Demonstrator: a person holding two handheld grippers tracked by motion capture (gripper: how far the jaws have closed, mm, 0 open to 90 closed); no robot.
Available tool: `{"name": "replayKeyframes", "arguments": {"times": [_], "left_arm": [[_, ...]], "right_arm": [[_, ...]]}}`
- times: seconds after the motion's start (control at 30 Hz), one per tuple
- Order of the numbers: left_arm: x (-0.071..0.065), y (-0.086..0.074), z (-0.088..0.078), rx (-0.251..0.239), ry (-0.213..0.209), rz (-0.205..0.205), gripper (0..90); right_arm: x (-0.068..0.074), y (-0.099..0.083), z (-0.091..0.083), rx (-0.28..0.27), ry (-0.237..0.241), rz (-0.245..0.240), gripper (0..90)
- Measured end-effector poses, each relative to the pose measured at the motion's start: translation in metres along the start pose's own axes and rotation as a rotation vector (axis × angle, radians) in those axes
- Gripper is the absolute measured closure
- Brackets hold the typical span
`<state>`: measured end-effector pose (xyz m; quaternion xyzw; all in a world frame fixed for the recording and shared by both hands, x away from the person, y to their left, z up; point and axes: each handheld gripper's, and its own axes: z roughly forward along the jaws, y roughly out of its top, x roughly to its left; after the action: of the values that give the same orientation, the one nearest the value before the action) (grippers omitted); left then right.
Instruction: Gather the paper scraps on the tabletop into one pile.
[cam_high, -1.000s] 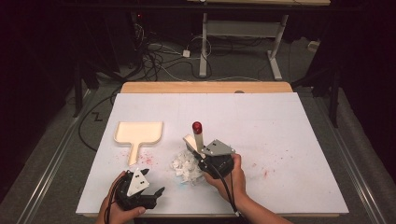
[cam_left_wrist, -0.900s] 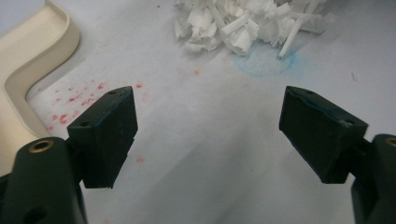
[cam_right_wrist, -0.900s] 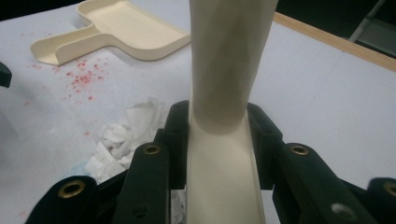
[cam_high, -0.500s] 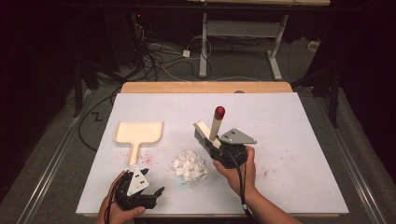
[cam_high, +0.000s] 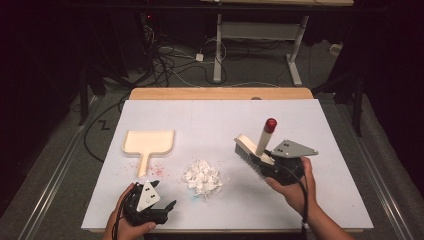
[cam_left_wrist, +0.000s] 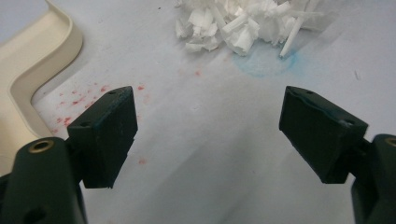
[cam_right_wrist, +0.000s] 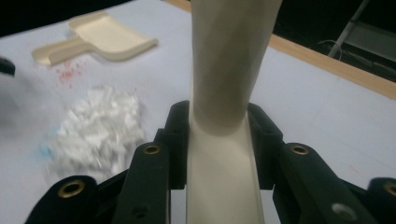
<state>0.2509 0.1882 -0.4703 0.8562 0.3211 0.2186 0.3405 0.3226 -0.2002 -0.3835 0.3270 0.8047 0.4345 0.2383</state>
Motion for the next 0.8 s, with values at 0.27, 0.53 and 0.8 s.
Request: {"name": "replayKeyframes", "arguments": {"times": [0.27, 0.53, 0.8], "left_arm": [[0.0, 0.001, 0.001, 0.002, 0.012, 0.013, 18.5], [0.002, 0.002, 0.002, -0.002, 0.014, 0.011, 18.4], [0.005, 0.007, 0.008, 0.005, 0.006, 0.012, 18.4]], "right_arm": [[-0.02, -0.028, -0.039, 0.077, 0.106, -0.061, 67.5], [-0.028, -0.043, -0.051, 0.273, 0.315, -0.09, 67.2], [-0.071, -0.04, -0.019, 0.378, 0.333, -0.014, 61.2]]}}
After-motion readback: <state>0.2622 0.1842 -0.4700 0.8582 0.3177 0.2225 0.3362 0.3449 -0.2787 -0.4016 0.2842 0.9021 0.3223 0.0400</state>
